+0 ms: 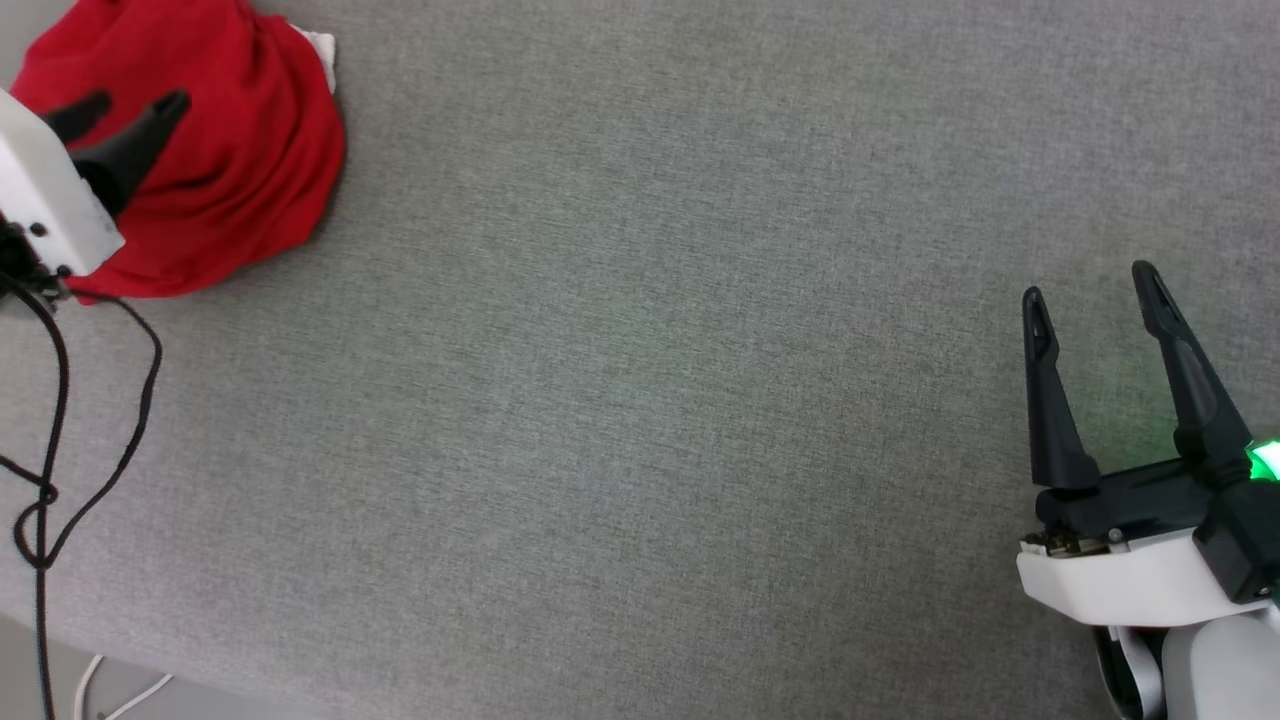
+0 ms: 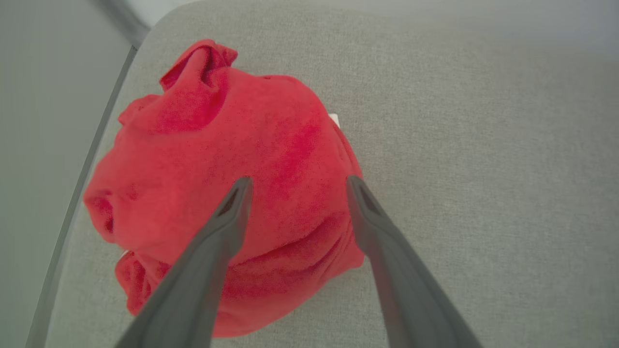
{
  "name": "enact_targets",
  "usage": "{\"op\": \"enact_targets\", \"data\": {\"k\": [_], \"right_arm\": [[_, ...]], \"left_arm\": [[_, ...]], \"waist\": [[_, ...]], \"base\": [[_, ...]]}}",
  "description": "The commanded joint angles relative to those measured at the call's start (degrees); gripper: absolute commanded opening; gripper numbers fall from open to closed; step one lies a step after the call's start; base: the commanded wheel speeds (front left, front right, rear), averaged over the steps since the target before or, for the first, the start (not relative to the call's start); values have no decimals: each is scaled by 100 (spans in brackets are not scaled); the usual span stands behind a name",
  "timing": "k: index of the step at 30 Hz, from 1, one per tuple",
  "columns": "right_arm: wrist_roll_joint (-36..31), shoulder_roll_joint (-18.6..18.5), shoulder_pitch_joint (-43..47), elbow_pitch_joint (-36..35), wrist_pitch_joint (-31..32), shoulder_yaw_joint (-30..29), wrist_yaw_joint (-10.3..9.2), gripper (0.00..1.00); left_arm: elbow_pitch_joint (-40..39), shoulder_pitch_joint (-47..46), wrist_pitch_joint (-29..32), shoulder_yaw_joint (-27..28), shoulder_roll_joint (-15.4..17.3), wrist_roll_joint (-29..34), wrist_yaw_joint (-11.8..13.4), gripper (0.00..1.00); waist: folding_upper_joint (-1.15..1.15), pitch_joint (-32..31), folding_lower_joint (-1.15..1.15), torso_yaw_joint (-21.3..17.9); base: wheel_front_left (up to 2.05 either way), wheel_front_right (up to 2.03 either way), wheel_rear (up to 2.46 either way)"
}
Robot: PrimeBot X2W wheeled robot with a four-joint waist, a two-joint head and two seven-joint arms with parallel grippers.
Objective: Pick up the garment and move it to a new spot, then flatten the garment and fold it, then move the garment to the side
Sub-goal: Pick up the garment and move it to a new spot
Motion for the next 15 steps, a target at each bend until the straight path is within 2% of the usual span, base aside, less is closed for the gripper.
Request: {"op": "enact_targets", "data": {"k": [1,6,15], "right_arm": [[-23,-44,-111,-36,-12,-2,-2,100],[-30,-69,-206,-52,-12,-8,-2,100],[-55,-59,-316,-57,-12,3,-2,100]], "left_arm": [[-10,-113,275,-59,197,-167,6,100],[273,-349,1300,-405,381,-644,5,100],[1002,-604,1831,-1141,116,-554,4,100]], "waist": [[0,57,-1,-44],[0,222,-1,-164],[0,488,-1,-341]], "base": [[0,0,0],[0,0,0],[0,0,0]]}}
